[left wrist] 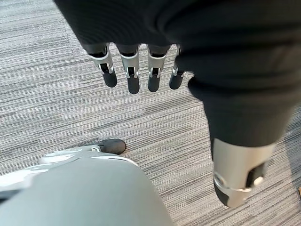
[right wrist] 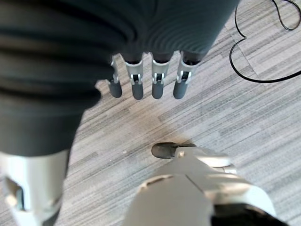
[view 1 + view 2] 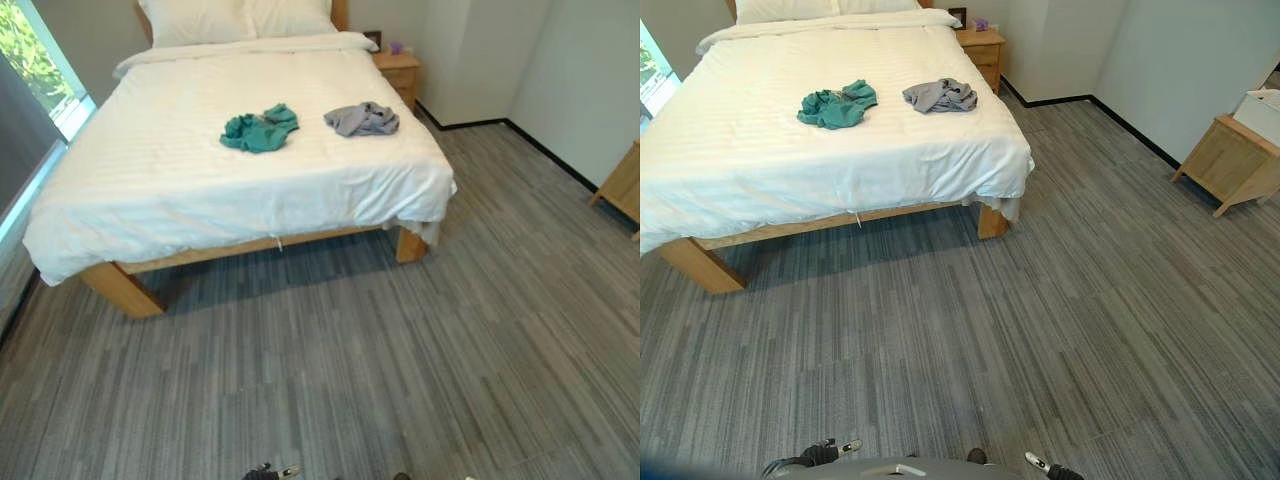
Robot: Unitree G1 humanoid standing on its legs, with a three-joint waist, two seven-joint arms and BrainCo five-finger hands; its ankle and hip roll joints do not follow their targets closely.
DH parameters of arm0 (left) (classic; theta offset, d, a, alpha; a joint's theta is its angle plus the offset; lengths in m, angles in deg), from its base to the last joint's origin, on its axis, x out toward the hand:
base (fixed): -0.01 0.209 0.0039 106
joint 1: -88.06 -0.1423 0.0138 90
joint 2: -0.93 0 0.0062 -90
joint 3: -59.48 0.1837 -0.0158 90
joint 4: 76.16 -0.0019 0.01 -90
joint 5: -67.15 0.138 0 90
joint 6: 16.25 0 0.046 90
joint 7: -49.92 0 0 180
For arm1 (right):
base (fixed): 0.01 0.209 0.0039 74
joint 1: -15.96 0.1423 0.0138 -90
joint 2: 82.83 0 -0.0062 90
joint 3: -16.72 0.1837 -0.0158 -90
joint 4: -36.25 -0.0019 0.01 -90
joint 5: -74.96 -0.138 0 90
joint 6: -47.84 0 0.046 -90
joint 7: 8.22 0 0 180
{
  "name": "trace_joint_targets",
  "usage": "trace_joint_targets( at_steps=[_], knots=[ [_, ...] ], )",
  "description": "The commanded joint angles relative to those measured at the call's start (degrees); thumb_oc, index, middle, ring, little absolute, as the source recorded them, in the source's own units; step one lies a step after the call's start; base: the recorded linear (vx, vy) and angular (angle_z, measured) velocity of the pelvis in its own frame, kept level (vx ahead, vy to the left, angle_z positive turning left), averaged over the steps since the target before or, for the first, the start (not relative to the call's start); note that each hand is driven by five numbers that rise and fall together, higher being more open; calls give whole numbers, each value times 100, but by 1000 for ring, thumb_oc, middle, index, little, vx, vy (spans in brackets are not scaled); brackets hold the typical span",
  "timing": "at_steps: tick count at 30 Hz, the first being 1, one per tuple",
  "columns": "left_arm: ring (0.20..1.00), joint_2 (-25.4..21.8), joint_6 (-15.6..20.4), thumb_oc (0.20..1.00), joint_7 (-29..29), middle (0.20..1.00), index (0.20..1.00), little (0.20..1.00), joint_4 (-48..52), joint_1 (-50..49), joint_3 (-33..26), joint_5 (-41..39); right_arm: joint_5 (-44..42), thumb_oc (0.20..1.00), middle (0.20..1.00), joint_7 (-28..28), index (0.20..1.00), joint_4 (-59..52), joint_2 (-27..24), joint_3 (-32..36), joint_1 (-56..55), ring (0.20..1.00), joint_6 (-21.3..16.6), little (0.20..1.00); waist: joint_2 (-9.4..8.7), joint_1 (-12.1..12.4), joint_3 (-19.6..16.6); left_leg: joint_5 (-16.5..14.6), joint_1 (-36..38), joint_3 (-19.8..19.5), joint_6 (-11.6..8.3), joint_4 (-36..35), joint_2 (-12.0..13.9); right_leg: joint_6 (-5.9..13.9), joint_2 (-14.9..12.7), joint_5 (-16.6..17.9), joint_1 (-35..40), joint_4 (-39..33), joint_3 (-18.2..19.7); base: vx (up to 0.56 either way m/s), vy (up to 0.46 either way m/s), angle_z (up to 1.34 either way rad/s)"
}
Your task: Pick up bed clothes into laundry basket.
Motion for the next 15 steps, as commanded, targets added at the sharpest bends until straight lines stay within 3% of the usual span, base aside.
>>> trace_joint_targets(
  at_steps=[1,6,11,13,15],
  knots=[
    [1000,150,52,1000,8,1000,1000,1000,-407,418,93,-21,-125,1000,1000,-67,1000,76,-71,-188,180,1000,-57,1000,77,-18,-82,85,43,-537,-447,1,280,559,-320,-349,264,108,21,0,0,0],
    [1000,104,99,1000,-46,1000,1000,1000,-306,493,-131,-520,-567,1000,1000,-39,1000,-338,15,-157,188,1000,-147,1000,52,-33,-127,70,72,-511,-457,1,285,558,-310,-377,304,108,25,0,0,0],
    [1000,-62,165,1000,-93,1000,1000,1000,337,871,3,-981,-932,1000,1000,8,1000,-1425,-286,-167,486,1000,-222,1000,94,-118,-142,64,109,-431,-478,1,299,578,-308,-344,297,108,91,-7,5,-1],
    [1000,-164,173,1000,-150,1000,1000,1000,717,1023,88,-1135,-928,1000,1000,11,1000,-2073,-494,-193,623,1000,-212,1000,117,-137,-129,73,107,-415,-480,1,296,588,-310,-317,290,108,114,-35,18,-3],
    [1000,-356,279,1000,-242,1000,1000,1000,2105,1082,151,-1594,-828,1000,1000,117,1000,-3268,-755,-99,631,1000,-258,1000,151,-159,-95,89,86,-406,-479,1,291,604,-322,-285,258,108,100,-33,17,-1]
  ],
)
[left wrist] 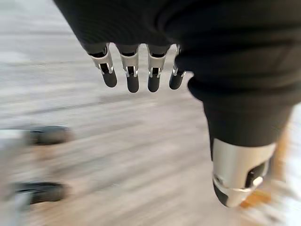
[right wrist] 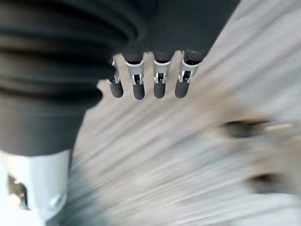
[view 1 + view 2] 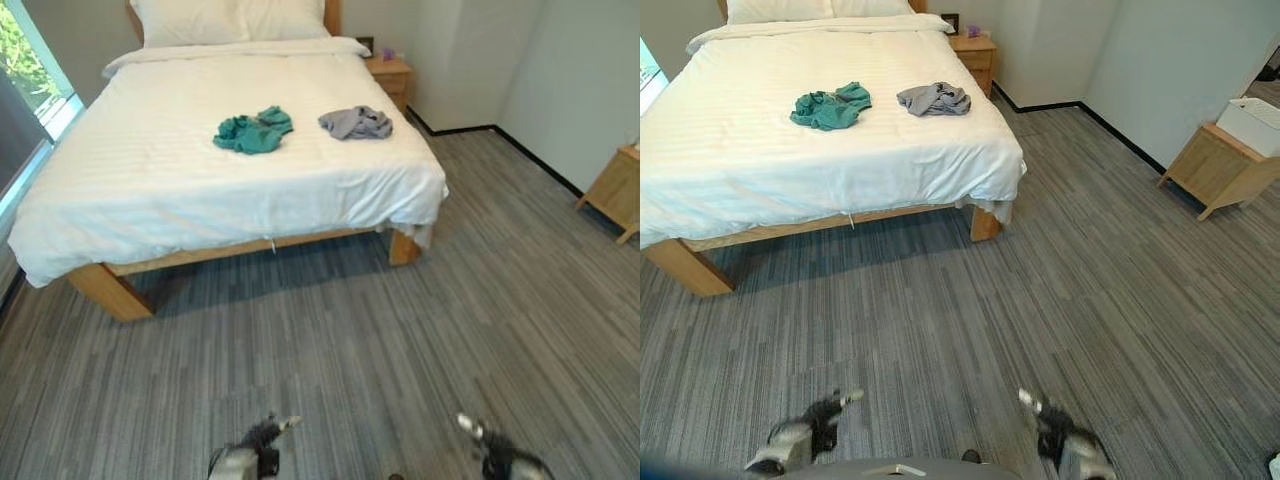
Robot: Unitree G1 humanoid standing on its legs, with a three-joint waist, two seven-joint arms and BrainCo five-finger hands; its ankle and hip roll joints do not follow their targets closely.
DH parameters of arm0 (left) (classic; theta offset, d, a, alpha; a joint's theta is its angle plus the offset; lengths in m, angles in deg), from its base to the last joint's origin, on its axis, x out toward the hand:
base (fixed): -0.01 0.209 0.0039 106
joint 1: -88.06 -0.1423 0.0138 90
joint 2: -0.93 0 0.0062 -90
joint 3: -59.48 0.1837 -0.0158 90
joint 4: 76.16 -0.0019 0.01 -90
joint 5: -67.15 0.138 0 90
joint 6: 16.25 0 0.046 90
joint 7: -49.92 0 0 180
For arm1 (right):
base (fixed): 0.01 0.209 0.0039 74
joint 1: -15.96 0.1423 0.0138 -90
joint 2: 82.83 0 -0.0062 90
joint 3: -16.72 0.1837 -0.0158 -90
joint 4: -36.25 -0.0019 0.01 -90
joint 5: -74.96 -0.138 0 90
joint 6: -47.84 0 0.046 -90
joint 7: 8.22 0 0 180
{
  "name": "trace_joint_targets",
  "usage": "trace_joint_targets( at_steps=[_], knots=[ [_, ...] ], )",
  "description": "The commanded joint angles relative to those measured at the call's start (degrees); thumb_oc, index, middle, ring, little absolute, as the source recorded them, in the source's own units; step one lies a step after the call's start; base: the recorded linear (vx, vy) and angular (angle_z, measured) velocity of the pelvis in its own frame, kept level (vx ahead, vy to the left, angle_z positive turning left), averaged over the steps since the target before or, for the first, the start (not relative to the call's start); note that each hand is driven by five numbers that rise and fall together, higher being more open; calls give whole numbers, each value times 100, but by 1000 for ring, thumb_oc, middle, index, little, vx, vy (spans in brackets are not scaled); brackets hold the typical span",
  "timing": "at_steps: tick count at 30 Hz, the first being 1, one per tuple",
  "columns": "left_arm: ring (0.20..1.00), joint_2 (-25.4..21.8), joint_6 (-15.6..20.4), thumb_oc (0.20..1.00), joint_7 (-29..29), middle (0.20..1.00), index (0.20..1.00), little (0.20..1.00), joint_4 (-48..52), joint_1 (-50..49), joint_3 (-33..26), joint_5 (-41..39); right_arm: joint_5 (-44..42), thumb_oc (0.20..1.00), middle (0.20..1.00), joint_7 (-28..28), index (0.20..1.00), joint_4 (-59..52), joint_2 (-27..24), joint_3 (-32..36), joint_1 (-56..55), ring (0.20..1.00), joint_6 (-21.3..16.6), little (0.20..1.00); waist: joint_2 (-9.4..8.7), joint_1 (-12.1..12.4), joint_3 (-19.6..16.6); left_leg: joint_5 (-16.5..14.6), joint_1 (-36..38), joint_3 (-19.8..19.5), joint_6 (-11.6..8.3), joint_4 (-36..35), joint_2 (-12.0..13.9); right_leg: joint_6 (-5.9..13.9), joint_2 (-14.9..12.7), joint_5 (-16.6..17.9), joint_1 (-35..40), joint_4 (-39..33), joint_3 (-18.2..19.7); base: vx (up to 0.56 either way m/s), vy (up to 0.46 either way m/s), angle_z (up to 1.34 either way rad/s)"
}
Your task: Pick up bed clothes into laundry basket.
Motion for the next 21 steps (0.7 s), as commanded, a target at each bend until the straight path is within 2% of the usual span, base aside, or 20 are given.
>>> trace_joint_targets(
  at_steps=[1,6,7,8,13,15,21],
  knots=[
    [1000,-104,285,1000,-183,1000,1000,1000,524,583,93,-673,-146,1000,1000,105,1000,-652,-439,8,294,1000,-208,1000,176,-57,-89,74,-30,-461,-498,19,308,582,-310,-308,165,108,31,-31,19,0],
    [1000,-322,450,1000,-325,1000,1000,1000,2734,95,-126,-957,45,1000,1000,321,1000,-2577,-517,363,-20,1000,-394,1000,184,-38,-43,68,-65,-480,-481,19,291,603,-347,-290,137,108,4,0,0,0],
    [1000,-336,467,1000,-338,1000,1000,1000,3008,-13,-206,-919,200,1000,1000,370,1000,-2860,-510,442,-123,1000,-447,1000,183,-30,-41,61,-66,-481,-475,19,290,607,-353,-296,137,108,5,0,0,0],
    [1000,-309,567,1000,-402,1000,1000,1000,3358,-153,-319,-832,729,1000,1000,529,1000,-3475,-483,587,-264,1000,-595,1000,183,-32,-31,99,-101,-474,-458,19,278,609,-373,-253,101,108,2,0,0,0],
    [1000,-237,678,1000,-515,1000,1000,1000,3780,-369,-448,-662,725,1000,1000,561,1000,-3705,-229,584,-508,1000,-802,1000,168,-14,3,21,-86,-486,-443,19,269,627,-388,-308,112,108,2,18,15,0],
    [1000,-160,646,1000,-512,1000,1000,1000,3632,-437,-472,-704,655,1000,1000,524,1000,-3402,-177,421,-621,1000,-739,1000,148,0,48,22,-101,-476,-434,19,257,637,-398,-301,86,108,16,0,19,0],
    [1000,0,608,1000,-710,1000,1000,1000,3470,-678,-687,-916,427,1000,1000,390,1000,-3588,-1,239,-829,1000,-626,1000,106,16,132,39,-172,-431,-401,19,220,673,-433,-261,8,108,56,-3,31,-8]
  ],
)
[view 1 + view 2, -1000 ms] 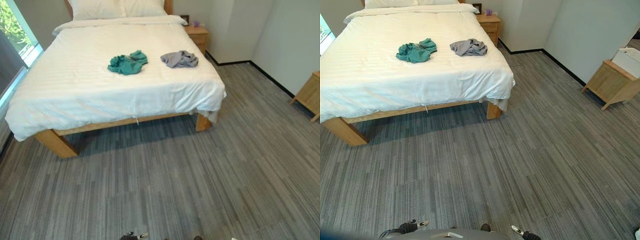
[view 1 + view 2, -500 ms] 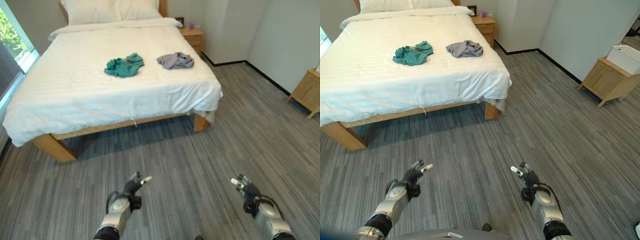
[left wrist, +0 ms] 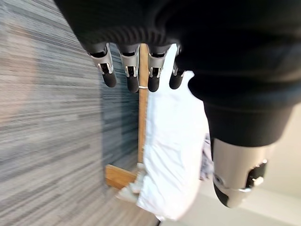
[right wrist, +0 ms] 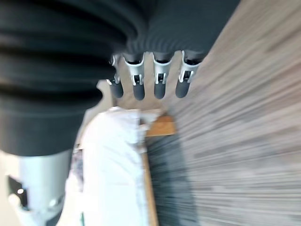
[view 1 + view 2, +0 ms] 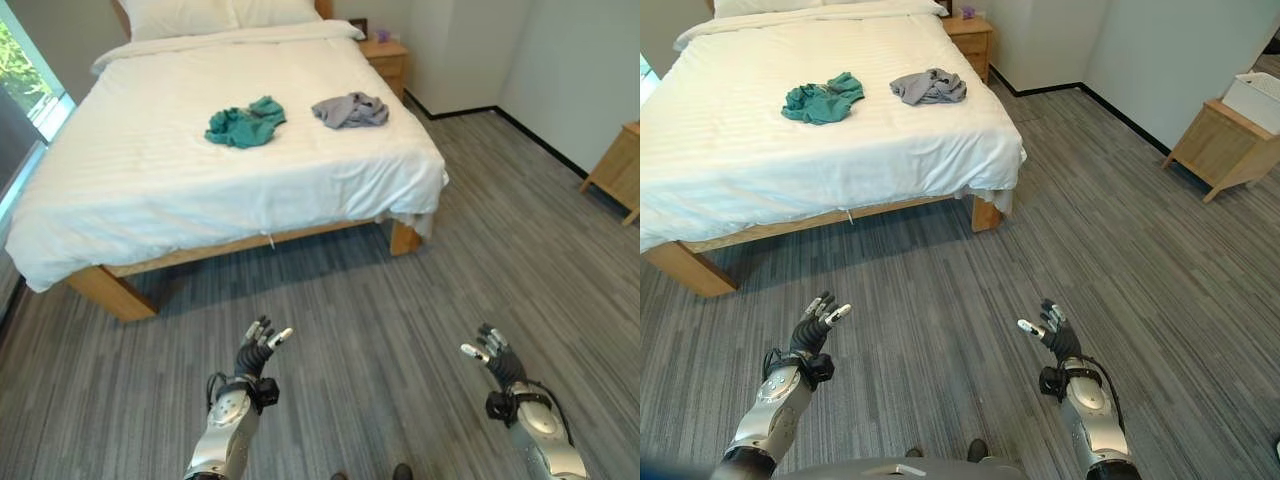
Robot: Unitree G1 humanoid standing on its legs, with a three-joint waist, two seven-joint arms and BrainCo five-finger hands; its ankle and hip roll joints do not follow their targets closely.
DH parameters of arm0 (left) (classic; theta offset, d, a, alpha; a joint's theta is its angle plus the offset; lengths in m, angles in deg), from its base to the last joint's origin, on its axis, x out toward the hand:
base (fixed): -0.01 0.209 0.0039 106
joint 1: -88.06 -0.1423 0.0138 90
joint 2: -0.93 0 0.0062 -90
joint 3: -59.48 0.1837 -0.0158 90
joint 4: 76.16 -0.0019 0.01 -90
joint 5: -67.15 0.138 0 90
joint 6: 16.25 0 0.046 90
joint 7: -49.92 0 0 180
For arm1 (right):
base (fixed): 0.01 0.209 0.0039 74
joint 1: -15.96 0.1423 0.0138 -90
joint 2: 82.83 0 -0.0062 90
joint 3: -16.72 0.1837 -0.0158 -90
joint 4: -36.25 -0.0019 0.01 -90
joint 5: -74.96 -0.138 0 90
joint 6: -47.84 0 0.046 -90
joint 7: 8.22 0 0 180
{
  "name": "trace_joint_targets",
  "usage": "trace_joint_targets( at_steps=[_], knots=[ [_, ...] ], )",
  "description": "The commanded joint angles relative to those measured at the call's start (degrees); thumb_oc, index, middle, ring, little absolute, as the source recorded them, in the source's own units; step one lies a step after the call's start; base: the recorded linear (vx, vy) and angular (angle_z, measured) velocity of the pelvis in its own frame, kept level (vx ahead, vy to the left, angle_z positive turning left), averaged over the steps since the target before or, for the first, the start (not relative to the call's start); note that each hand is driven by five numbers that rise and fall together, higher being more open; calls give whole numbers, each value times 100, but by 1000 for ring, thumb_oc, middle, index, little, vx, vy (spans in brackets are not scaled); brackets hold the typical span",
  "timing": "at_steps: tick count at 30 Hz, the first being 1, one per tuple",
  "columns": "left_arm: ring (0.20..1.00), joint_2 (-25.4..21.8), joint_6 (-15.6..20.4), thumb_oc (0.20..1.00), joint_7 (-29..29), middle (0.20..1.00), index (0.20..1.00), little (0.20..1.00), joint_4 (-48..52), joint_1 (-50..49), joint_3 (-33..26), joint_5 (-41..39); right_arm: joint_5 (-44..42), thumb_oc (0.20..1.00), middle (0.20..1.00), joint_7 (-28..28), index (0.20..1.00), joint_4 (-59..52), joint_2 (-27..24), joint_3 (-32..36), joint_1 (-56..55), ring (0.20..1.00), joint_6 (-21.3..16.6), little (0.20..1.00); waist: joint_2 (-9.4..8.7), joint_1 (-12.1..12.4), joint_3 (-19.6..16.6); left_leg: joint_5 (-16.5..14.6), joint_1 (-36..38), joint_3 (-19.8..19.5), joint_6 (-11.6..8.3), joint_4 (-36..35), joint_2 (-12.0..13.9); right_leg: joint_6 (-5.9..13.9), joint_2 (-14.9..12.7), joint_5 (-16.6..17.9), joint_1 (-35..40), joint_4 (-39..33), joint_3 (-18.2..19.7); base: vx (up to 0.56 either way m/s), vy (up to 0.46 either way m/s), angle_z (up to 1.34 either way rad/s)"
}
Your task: Pick up bed clothes into laundry basket.
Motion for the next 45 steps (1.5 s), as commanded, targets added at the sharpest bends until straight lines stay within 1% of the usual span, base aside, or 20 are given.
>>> trace_joint_targets(
  at_steps=[1,6,9,11,13,17,20,24,26,27,28,29,31,33,34,37,41,42,44,45],
  knots=[
    [1000,23,293,1000,-129,1000,1000,1000,-193,395,-113,-89,-157,1000,1000,-98,1000,-430,-23,83,188,1000,-214,1000,-18,74,-16,38,-58,-525,-379,30,222,613,-445,-248,180,108,-59,0,58,-7],
    [1000,-53,320,1000,-199,1000,1000,1000,-113,464,-101,-46,-79,1000,1000,16,1000,-342,-133,56,429,1000,-228,1000,13,115,90,6,-153,-522,-220,30,79,685,-628,-273,-121,542,65,-3,111,-2],
    [1000,-159,308,1000,-265,1000,1000,1000,-62,627,-67,42,-85,1000,1000,90,1000,-412,-166,74,595,1000,-294,1000,105,107,252,-65,-145,-596,-72,92,-3,702,-771,-336,-670,1633,85,-13,153,-3],
    [1000,-228,287,1000,-294,1000,1000,1000,-14,722,-83,128,-149,1000,1000,106,1000,-412,-138,16,680,1000,-330,1000,154,99,399,-132,-105,-505,56,113,-35,735,-944,-2,-1308,2902,8,9,197,-6],
    [1000,-247,278,1000,-320,1000,1000,1000,-8,777,-69,196,-211,1000,1000,110,1000,-402,-59,4,684,1000,-339,1000,198,11,520,-214,62,-556,80,102,-6,749,-897,145,-1674,3420,27,172,95,-27],
    [1000,-274,280,1000,-271,1000,1000,1000,13,887,2,256,-295,1000,1000,42,1000,-433,-19,100,519,1000,-313,1000,159,-333,553,-498,677,-764,-139,30,137,753,-736,122,-2234,2270,-106,397,-69,17],
    [1000,-208,267,1000,-188,1000,1000,1000,-174,1052,127,258,-374,1000,1000,49,1000,-407,-28,141,396,1000,-315,1000,149,-625,522,-778,1103,-995,-381,30,360,912,-547,609,-2352,815,-274,479,-164,53],
    [1000,-144,253,1000,-133,1000,1000,1000,-171,1036,196,366,-370,1000,1000,12,1000,-470,-26,176,370,1000,-290,1000,170,-730,427,-745,1428,-1091,-541,30,574,1003,-635,895,-2465,632,-695,434,-168,37],
    [1000,-75,233,1000,-94,1000,1000,1000,-28,901,278,315,-426,1000,1000,-38,1000,-481,-127,133,412,1000,-284,1000,327,-702,299,65,1390,-1054,-794,781,924,702,-470,685,-2268,1065,-853,603,-295,53],
    [1000,-2,227,1000,-91,1000,1000,1000,33,849,285,142,-395,1000,1000,-36,1000,-460,-288,113,550,1000,-271,1000,334,-640,290,1146,852,-1018,-992,2161,1011,426,-310,393,-1929,1217,-878,429,-247,39],
    [1000,-4,226,1000,-92,1000,1000,1000,33,852,283,142,-396,1000,1000,-37,1000,-457,-286,113,555,1000,-271,1000,311,-663,276,1166,817,-1046,-990,2165,986,426,-342,405,-1944,1210,-889,504,-342,28],
    [1000,33,194,1000,-76,1000,1000,1000,49,823,264,4,-484,1000,1000,60,1000,-476,-328,105,641,1000,-314,1000,194,-606,312,1528,466,-953,-974,3136,996,241,-292,233,-1726,1232,-868,405,-345,-4],
    [1000,10,147,1000,20,1000,1000,1000,119,778,288,-47,-647,1000,1000,28,1000,-530,-361,120,674,1000,-321,1000,-72,-380,461,1621,-224,-725,-820,4612,939,-25,-176,-95,-1108,1090,-693,602,-509,-45],
    [1000,-8,107,1000,18,1000,1000,1000,184,791,277,26,-614,1000,1000,70,1000,-522,-436,171,691,1000,-310,1000,-199,-202,577,1431,-733,-547,-764,5112,928,-82,-157,-226,-776,981,-577,436,-327,-62],
    [1000,18,81,1000,7,1000,1000,1000,183,847,306,-70,-660,1000,1000,230,1000,-332,-534,229,798,1000,-298,1000,-284,105,710,1191,-1660,-279,-719,5232,1040,-78,-116,-343,-272,675,-452,497,-200,-77],
    [1000,45,97,1000,123,1000,1000,1000,149,789,381,-207,-997,1000,1000,224,1000,-295,-502,317,885,1000,-326,1000,-173,379,591,1190,-2110,157,-791,3622,1119,73,-76,-463,331,332,-359,640,-60,-43],
    [1000,52,115,1000,203,1000,1000,1000,147,526,290,40,-466,1000,1000,120,1000,-298,-586,220,904,1000,-262,1000,0,751,294,1441,-2199,552,-723,1169,559,192,202,-735,980,108,-107,571,32,-54],
    [1000,57,117,1000,204,1000,1000,1000,146,519,291,42,-462,1000,1000,120,1000,-293,-588,216,902,1000,-265,1000,-26,755,301,1475,-2126,576,-719,1071,516,204,163,-755,1004,108,-102,389,15,-65],
    [1000,95,93,1000,198,1000,1000,1000,151,496,233,76,-478,1000,1000,65,1000,-286,-498,189,983,1000,-210,1000,15,783,144,1674,-2014,1118,-690,814,496,223,235,-879,1391,108,-50,565,7,-52],
    [1000,76,102,1000,216,1000,1000,1000,214,435,177,80,-408,1000,1000,-3,1000,-316,-456,139,971,1000,-173,1000,-34,788,45,1351,-1832,1202,-477,779,417,290,150,-980,1441,163,-65,615,43,-9]
  ],
)
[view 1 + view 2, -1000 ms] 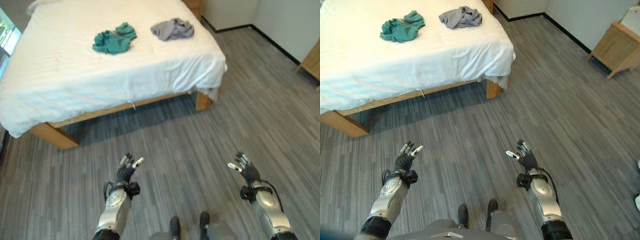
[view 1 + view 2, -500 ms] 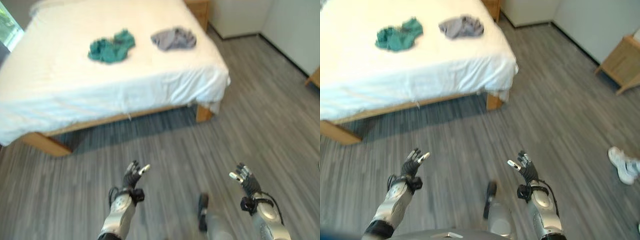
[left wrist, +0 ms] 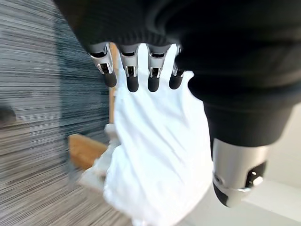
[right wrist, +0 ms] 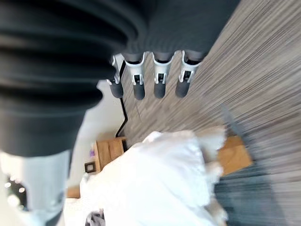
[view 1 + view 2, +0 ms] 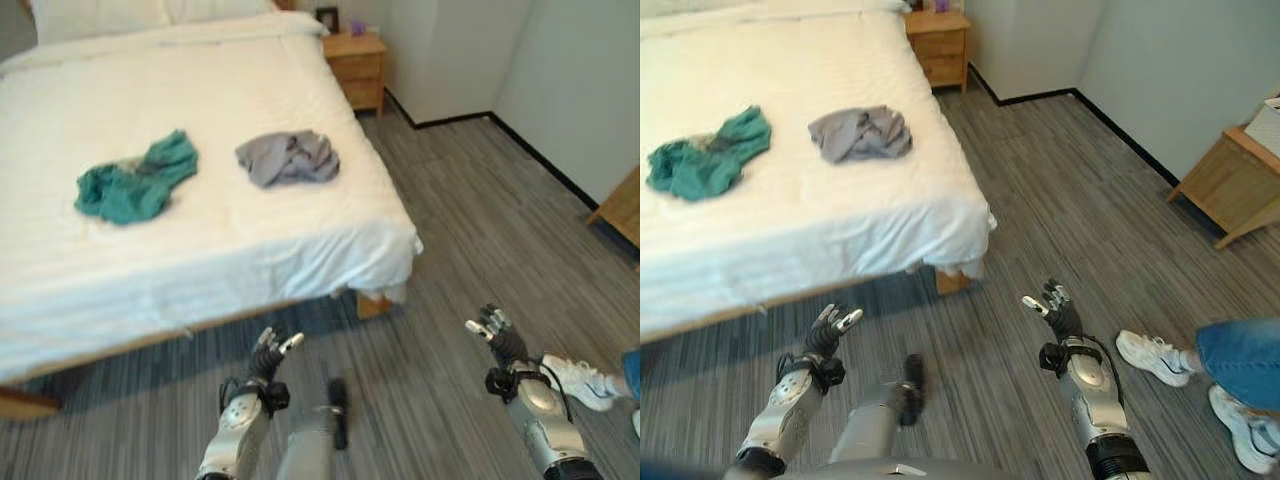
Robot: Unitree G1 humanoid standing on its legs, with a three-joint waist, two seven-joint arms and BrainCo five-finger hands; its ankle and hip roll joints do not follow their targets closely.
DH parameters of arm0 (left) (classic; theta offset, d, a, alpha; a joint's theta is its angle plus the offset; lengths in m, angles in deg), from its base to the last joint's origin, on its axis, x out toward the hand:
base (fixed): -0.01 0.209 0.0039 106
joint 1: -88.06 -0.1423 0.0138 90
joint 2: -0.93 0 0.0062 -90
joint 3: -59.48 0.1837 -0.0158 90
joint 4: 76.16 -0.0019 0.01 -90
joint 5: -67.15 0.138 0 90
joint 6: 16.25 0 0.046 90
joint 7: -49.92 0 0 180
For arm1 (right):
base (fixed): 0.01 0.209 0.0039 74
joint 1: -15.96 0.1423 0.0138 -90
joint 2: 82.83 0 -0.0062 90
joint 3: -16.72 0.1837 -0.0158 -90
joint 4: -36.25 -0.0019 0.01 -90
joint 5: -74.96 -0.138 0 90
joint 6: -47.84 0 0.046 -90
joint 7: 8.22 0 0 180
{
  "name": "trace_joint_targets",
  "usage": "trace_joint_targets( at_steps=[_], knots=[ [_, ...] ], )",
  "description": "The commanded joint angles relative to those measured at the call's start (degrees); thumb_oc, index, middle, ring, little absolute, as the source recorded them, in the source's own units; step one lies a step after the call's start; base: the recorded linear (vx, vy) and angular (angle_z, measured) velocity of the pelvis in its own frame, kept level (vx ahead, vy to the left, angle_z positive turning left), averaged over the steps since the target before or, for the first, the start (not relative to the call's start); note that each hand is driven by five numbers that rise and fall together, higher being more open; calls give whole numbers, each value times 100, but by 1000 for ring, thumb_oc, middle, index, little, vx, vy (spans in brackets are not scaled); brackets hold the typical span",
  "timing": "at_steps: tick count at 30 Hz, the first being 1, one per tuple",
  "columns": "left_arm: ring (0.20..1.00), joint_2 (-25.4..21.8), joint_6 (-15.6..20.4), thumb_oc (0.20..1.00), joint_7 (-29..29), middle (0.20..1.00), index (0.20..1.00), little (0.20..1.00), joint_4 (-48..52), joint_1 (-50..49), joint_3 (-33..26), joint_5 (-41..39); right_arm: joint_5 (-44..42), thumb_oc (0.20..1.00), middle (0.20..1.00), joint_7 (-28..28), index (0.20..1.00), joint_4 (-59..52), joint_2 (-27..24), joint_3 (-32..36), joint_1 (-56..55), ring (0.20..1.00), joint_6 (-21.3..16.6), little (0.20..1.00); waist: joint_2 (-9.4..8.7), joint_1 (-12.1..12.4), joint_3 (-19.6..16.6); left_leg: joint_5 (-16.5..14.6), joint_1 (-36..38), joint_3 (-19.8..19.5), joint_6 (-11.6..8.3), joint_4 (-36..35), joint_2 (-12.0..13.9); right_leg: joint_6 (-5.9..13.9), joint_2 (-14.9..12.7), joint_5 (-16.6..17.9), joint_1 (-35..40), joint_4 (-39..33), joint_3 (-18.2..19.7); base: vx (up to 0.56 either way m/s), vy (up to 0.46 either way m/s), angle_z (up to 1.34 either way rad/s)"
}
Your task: Pick up bed clothes into laundry basket.
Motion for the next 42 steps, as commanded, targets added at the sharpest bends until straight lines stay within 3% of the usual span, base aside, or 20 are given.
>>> trace_joint_targets(
  at_steps=[1,3,5,6,7,9,11,13,14,15,16,17,19,24,27,29,31,32,36,42],
  knots=[
    [1000,5,278,1000,79,1000,1000,1000,344,510,-5,136,317,1000,1000,-223,1000,-522,-195,335,366,1000,-277,1000,137,159,4,310,799,81,-1169,-446,432,234,-682,271,-968,19,-262,455,75,11],
    [1000,-15,259,1000,105,1000,1000,1000,376,538,13,123,496,1000,1000,-196,1000,-519,-135,365,324,1000,-253,1000,-5,190,-120,67,965,246,-1001,-442,361,430,-924,463,-1133,743,-333,367,113,-10],
    [1000,-43,266,1000,95,1000,1000,1000,398,622,44,80,370,1000,1000,-163,1000,-512,-9,408,364,1000,-279,1000,-42,182,-147,-224,1236,346,-786,-534,305,888,-1164,1360,-1745,2254,-402,298,191,-5],
    [1000,-153,270,1000,90,1000,1000,1000,510,698,62,140,536,1000,1000,-249,1000,-667,-12,433,338,1000,-275,1000,42,-23,33,-408,1748,179,-640,-710,276,1103,-1346,2056,-2386,3626,-475,256,153,29],
    [1000,-151,269,1000,91,1000,1000,1000,511,701,59,141,538,1000,1000,-249,1000,-671,-13,432,341,1000,-272,1000,60,-19,23,-395,1728,182,-642,-710,300,1098,-1324,2082,-2406,3613,-472,299,115,35],
    [1000,-227,331,1000,103,1000,1000,1000,621,759,76,170,705,1000,1000,-286,1000,-815,-186,542,330,1000,-288,1000,190,-216,133,-483,2119,-236,-606,-900,322,892,-1259,1711,-3068,4031,-382,256,-3,85],
    [1000,-246,434,1000,156,1000,1000,1000,737,792,35,14,532,1000,1000,-390,1000,-940,-346,697,312,1000,-344,1000,158,-324,177,-512,2366,-707,-674,-1080,254,674,-1245,1310,-3414,3313,-219,338,-133,89],
    [1000,-230,441,1000,281,1000,1000,1000,793,705,30,-141,443,1000,1000,-477,1000,-1145,-609,938,180,1000,-371,1000,69,-474,189,-625,2505,-1256,-769,-1067,178,555,-1029,1098,-3447,2177,267,378,-242,149],
    [1000,-288,441,1000,378,1000,1000,1000,799,645,38,-24,399,1000,1000,-544,1000,-1444,-825,1237,-7,1000,-438,1000,-46,-575,169,-662,2464,-1695,-825,-1024,130,510,-781,1099,-3341,1120,1007,323,-190,242],
    [1000,-288,440,1000,378,1000,1000,1000,798,641,43,-24,400,1000,1000,-544,1000,-1446,-824,1239,-14,1000,-436,1000,-35,-579,152,-701,2488,-1706,-821,-1040,135,516,-778,1059,-3315,1104,998,308,-183,262],
    [1000,-353,400,1000,340,1000,1000,1000,761,630,4,191,481,1000,1000,-485,1000,-1434,-1059,1516,-82,1000,-534,1000,-119,-605,160,-731,2471,-1925,-842,-1037,73,558,-697,1051,-3172,972,1289,118,-106,176],
    [1000,-352,379,1000,476,1000,1000,1000,866,568,40,99,506,1000,1000,-607,1000,-1710,-1064,1550,-177,1000,-360,1000,-166,-556,130,-703,2407,-2061,-835,-1013,40,585,-730,1151,-3085,917,1264,165,-133,180],
    [1000,-333,402,1000,568,1000,1000,1000,821,362,-133,124,560,1000,1000,-741,1000,-2214,-1194,1686,-195,1000,-364,1000,-202,-512,10,-707,2376,-2213,-818,-1083,-10,528,-783,1134,-2920,603,1121,118,-118,130],
    [1000,-262,336,1000,665,1000,1000,1000,975,-20,-247,-94,518,1000,1000,-800,1000,-2138,-1815,1837,219,1000,-337,1000,-190,-388,-143,-687,2276,-2455,-865,-1074,-16,444,-779,1168,-2702,248,976,100,-93,63],
    [1000,-324,282,1000,852,1000,1000,1000,1081,-233,-91,-164,1251,1000,1000,-909,1000,-1785,-3000,1476,935,1000,-213,1000,-216,-224,-162,-682,2266,-2645,-919,-1068,-1,349,-739,1152,-2572,112,866,74,-76,7],
    [1000,-362,273,1000,888,1000,1000,1000,1129,-263,-14,-170,1448,1000,1000,-891,1000,-1557,-3255,1250,1224,1000,-187,1000,-221,-191,-163,-675,2265,-2695,-934,-1074,-5,335,-727,1152,-2531,68,818,43,-46,5],
    [1000,-509,300,1000,889,1000,1000,1000,1239,-279,406,-338,1505,1000,1000,-764,1000,-228,-3631,44,2619,1000,-63,1000,-279,-10,-148,-630,2251,-2854,-985,-1107,-6,307,-704,1180,-2466,-28,676,45,-70,21],
    [1000,-500,299,1000,889,1000,1000,1000,1239,-281,389,-338,1501,1000,1000,-760,1000,-201,-3630,3,2666,1000,-73,1000,-275,-30,-146,-629,2252,-2857,-985,-1109,-6,307,-704,1180,-2465,-29,673,12,-56,13],
    [1000,-709,313,1000,845,1000,1000,1000,1492,-262,757,-514,2103,1000,1000,-560,1000,1455,-3347,-1681,4693,1000,122,1000,-272,274,1,-568,2168,-3050,-1043,-1176,14,262,-650,1209,-2474,-148,488,-1,-52,15],
    [1000,-860,310,1000,798,1000,1000,1000,1655,-259,863,-710,2496,1000,1000,-333,1000,3073,-2728,-2690,6363,1000,206,1000,-228,513,246,-366,1675,-3285,-1140,-1187,-4,238,-591,1321,-2845,-247,243,-98,-43,20]
  ],
)
